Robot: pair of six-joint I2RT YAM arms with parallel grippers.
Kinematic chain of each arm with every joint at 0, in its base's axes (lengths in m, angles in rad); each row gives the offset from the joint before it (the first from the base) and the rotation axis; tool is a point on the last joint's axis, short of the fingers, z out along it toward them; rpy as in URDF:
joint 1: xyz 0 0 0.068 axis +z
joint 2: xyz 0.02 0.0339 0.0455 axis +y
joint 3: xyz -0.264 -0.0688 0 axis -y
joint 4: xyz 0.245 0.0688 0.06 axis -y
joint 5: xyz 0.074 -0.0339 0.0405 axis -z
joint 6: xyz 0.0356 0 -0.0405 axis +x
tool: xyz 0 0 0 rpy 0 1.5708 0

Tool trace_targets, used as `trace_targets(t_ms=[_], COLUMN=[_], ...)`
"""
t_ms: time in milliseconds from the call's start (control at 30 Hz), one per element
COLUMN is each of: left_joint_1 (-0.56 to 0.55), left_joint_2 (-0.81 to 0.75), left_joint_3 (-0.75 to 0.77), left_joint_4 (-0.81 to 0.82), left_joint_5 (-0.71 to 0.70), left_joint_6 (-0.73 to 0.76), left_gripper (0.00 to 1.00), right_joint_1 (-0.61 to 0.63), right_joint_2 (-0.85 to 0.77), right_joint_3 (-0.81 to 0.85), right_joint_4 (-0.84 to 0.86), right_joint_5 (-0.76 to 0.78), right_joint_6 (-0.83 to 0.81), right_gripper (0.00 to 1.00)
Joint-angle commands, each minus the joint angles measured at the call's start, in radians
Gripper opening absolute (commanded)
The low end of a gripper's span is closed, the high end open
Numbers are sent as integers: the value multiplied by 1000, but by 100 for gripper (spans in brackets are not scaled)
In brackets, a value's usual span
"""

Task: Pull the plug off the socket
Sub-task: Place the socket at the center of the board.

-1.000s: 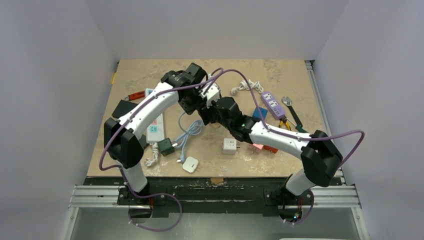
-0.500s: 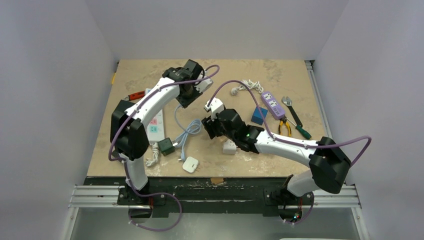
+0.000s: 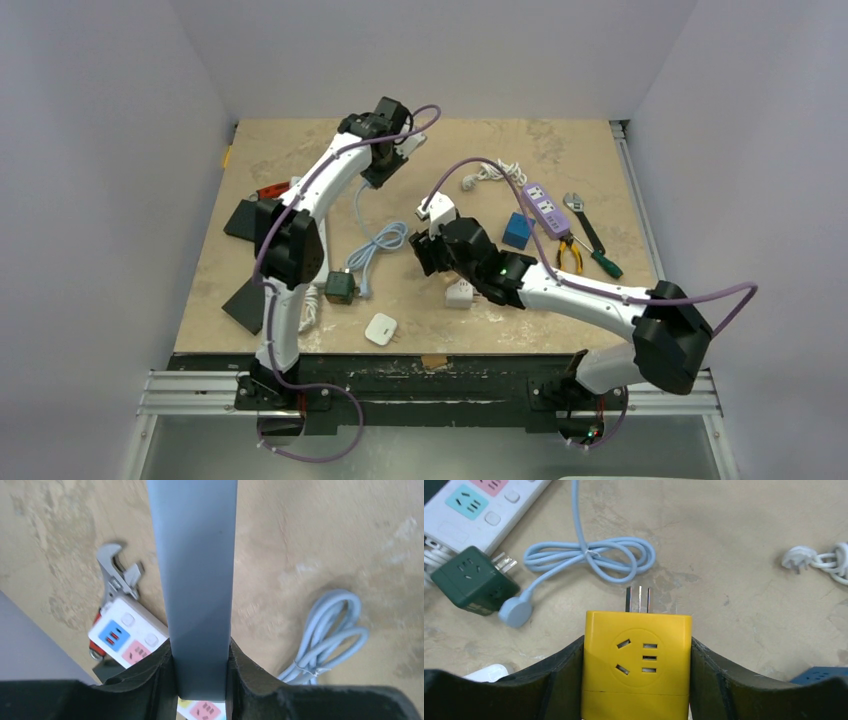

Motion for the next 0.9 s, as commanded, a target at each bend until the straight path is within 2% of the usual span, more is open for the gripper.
trace_targets(t_ms=[0,100,400,667,700,767,867], left_joint_1=[39,41,42,42,42,42,43], left_joint_2=[138,230,292,352,356,360,332], left_joint_3=[266,361,189,199,200,190,149], left_joint_4=[-31,-58,-3,-1,-4,-7,6], left_joint_5=[-19,-23,-30,-51,-56,-57,-43], left_joint_6=[41,68,102,123,123,120,110], left_gripper=[0,0,0,1,10,36,42], right_joint_1=[0,-1,-1,-2,-2,-2,-1], right_joint_2=[-129,-171,-186,-161,-150,-119,-61], right_joint_3=[31,15,-8,27,29,33,53], right_joint_4=[56,48,40,-7,-14,-25,-34], right_joint_5=[81,105,173,192,193,207,227], right_joint_6=[23,44,72,145,162,193,230], right_gripper=[0,0,0,0,0,0,0])
